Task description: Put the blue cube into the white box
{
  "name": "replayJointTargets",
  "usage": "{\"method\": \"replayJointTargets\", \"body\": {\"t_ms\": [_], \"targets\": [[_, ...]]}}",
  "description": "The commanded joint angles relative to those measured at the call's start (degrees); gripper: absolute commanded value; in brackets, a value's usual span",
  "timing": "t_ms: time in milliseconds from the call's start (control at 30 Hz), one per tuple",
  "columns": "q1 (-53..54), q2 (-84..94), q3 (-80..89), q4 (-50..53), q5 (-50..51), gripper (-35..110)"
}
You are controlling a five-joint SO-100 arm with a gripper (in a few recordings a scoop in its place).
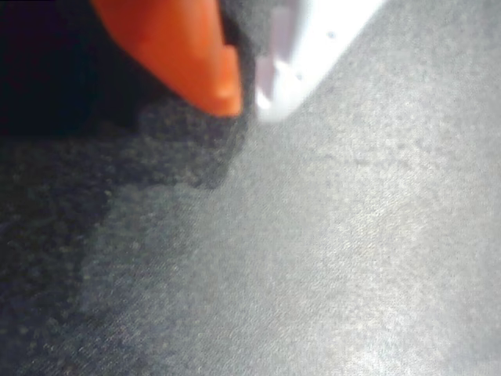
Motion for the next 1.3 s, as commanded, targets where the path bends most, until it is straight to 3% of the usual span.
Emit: {"method": "replayJointTargets", "body": {"t_ms": [0,567,900,1067,1267], "targets": [[0.3,0.4,-0.2,0.2,0.2,0],[0.4,0.4,-0.2,0.1,0.4,0],[0.2,-0.4,-2.2,-8.4,-2.3,0],[1.0,-23.0,-15.5,-14.5,-6.9,0],[5.5,-46.0,-34.5,-18.1,-21.6,0]]}}
